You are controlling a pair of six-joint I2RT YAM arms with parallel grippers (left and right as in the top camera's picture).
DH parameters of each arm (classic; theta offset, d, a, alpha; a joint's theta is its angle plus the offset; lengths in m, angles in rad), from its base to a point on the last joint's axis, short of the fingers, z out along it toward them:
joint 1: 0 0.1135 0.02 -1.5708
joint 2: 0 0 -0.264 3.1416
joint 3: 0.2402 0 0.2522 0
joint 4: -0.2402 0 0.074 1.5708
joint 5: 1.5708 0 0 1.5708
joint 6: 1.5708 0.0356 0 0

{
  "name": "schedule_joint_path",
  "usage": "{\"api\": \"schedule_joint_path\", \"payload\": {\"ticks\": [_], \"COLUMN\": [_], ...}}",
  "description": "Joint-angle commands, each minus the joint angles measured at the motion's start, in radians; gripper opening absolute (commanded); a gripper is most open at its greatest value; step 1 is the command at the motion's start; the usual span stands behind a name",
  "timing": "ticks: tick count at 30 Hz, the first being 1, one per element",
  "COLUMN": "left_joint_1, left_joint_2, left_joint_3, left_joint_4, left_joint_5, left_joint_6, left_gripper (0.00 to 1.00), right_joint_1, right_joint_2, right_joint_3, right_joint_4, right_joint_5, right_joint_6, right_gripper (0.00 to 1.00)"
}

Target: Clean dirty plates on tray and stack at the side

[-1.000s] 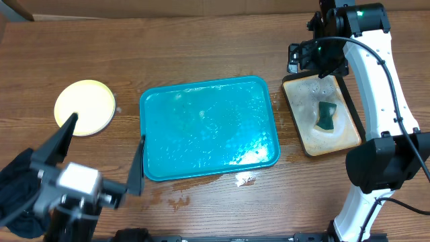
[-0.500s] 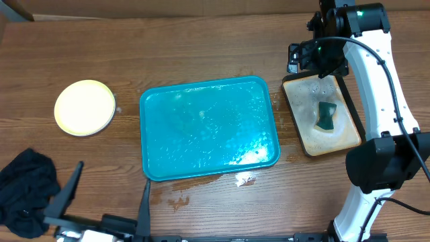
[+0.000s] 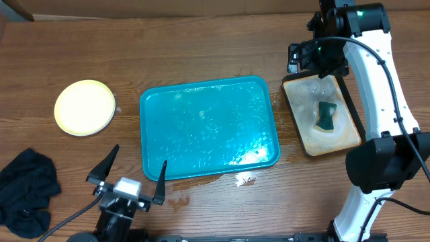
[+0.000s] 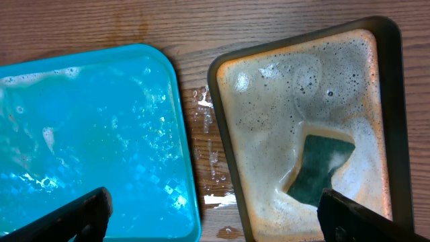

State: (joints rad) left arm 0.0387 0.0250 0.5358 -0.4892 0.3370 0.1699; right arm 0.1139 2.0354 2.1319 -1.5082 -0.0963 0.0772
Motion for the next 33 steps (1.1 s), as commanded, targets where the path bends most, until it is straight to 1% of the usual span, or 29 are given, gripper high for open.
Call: {"api": "schedule_joint_path", "payload": {"ticks": [1, 6, 9, 21, 28, 33], "left_joint_1": [-0.008, -0.008, -0.008, -0.008, -0.008, -0.008], "left_joint_2": [-0.021, -0.021, -0.021, -0.021, -0.022, -0.022], "left_joint_3": [-0.044, -0.118, -0.162, -0.253, -0.314, -0.322], "left_joint_4": [0.005, 0.0, 0.0, -0.01, -0.006, -0.005], "left_joint_5": [-0.042, -0.18, -0.224, -0.388, -0.401, -0.397], "left_joint_6": [-0.113, -0.389, -0.473, -0.454, -0.453, -0.453], "left_gripper": [1.0, 1.0, 1.0, 1.0, 1.0, 1.0], "right_joint_1": [0.002, 0.002, 0.002, 0.002, 0.002, 0.002], "right_joint_2": [-0.038, -0.038, -0.038, -0.038, -0.038, -0.038], "right_joint_3": [0.03, 0.03, 0.03, 0.03, 0.03, 0.03], "right_joint_4": [0.005, 0.005, 0.005, 0.005, 0.005, 0.005], "right_joint_5": [0.009, 0.009, 0.009, 0.009, 0.009, 0.009], "right_joint_6": [-0.006, -0.006, -0.006, -0.006, -0.006, -0.006], "right_gripper": [1.0, 1.0, 1.0, 1.0, 1.0, 1.0]}}
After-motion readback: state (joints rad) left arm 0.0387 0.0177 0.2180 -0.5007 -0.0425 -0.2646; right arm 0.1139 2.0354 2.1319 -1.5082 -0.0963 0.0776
